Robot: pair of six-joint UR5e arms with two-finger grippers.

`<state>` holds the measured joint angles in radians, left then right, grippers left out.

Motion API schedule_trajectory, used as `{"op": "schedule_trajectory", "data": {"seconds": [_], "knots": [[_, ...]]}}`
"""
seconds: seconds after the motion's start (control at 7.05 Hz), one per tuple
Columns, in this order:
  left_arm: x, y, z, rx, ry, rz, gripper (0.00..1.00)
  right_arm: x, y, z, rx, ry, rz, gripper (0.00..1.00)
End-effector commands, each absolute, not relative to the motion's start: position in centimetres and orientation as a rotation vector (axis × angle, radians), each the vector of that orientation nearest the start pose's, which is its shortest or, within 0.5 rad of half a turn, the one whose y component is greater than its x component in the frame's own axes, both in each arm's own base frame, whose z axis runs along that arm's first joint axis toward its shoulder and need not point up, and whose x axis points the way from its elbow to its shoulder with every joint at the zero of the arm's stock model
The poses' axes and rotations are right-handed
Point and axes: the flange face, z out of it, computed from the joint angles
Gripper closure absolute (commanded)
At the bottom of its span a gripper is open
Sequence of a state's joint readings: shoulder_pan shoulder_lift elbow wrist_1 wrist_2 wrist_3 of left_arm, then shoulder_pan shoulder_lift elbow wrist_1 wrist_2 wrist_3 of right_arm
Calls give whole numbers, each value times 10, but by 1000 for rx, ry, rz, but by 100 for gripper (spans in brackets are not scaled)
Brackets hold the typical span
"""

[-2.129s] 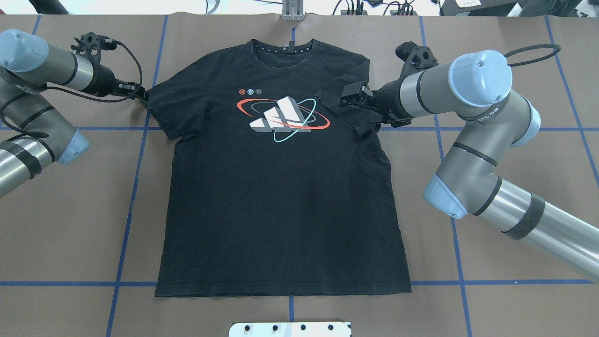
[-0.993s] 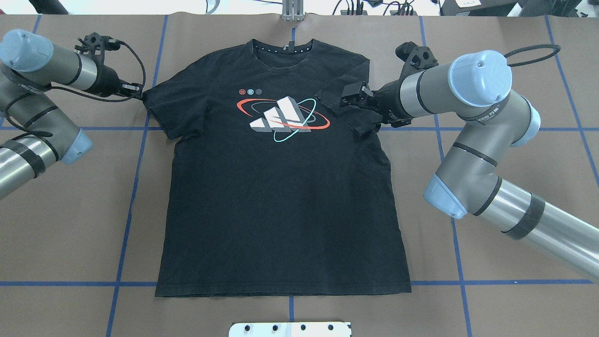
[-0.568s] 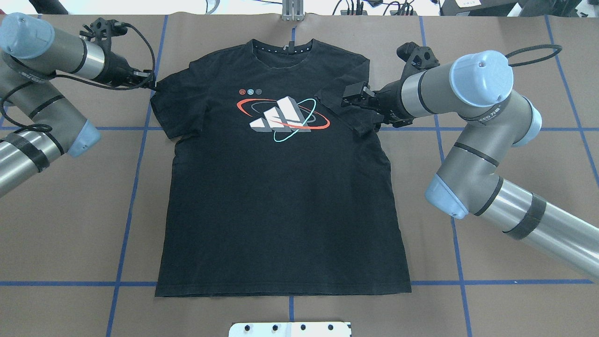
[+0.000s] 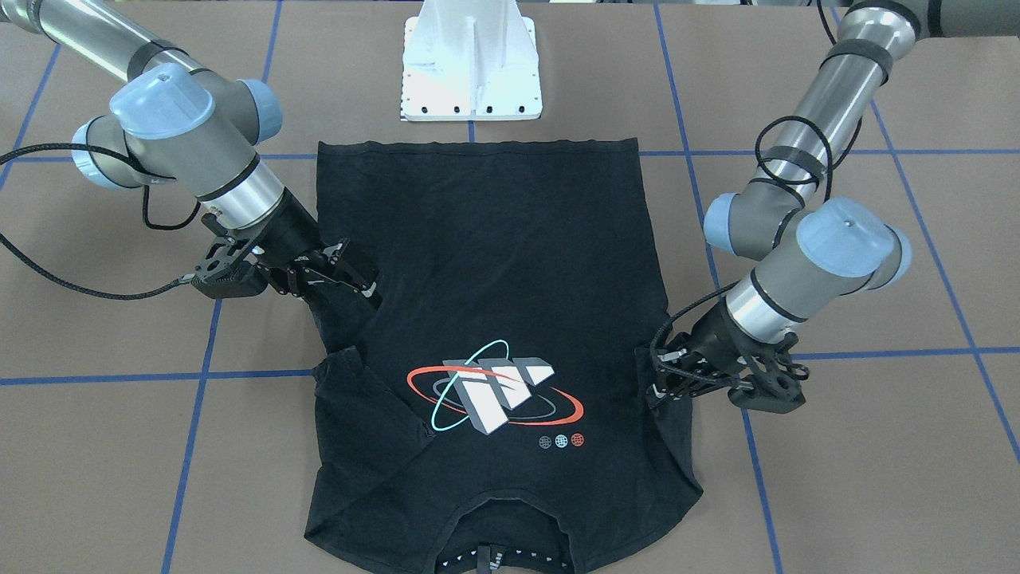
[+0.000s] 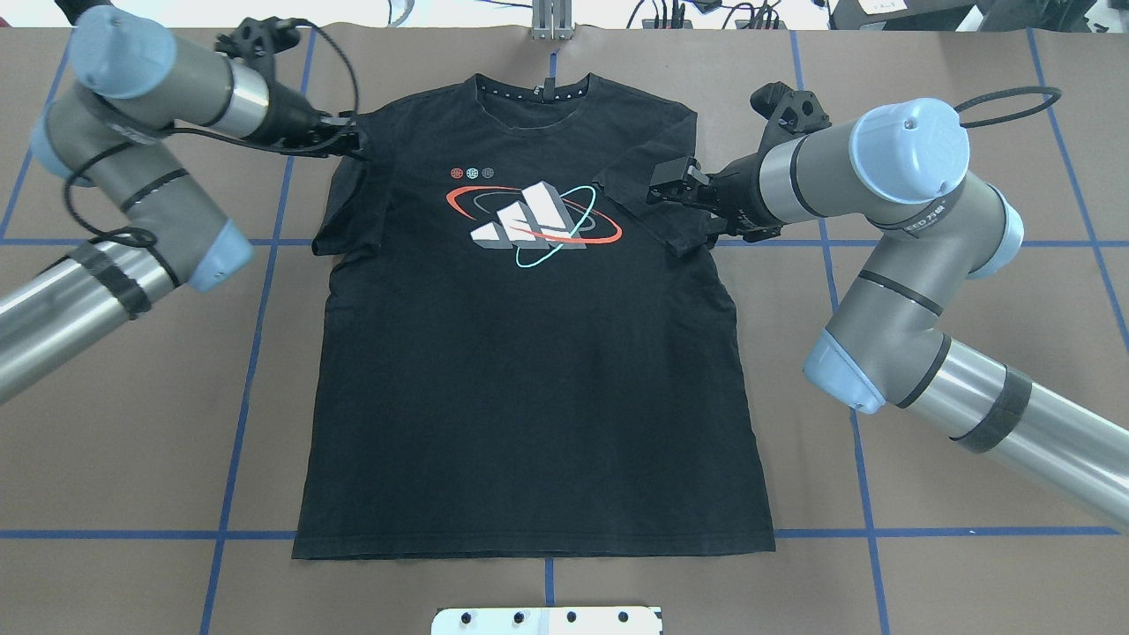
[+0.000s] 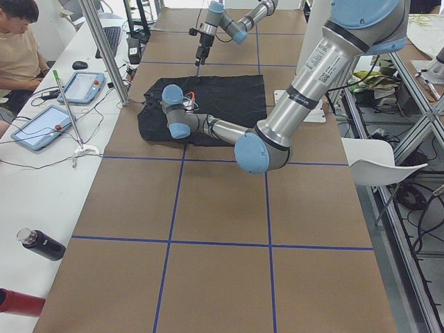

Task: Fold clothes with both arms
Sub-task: 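Grasp the sleeve nearest the left gripper and fold it inward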

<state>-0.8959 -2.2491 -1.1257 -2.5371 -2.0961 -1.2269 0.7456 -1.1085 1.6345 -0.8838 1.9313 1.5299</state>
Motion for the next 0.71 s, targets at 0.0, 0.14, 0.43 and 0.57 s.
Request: {"op": "schedule_trajectory", "data": {"seconds": [0.0,0.14,0.43,0.57], "knots": [[441,-654,328,306,1196,-197,100,-412,-514,287,168,-1233,395,0],[451,-648,329,311,1191,-194,100,-412,-514,287,169,-1232,396,0],[455,-645,322,310,1203,-189,33,-410,-516,288,168,-1230,402,0],[453,-643,319,307,1212,-196,33,-409,-517,287,168,-1233,406,0]]}}
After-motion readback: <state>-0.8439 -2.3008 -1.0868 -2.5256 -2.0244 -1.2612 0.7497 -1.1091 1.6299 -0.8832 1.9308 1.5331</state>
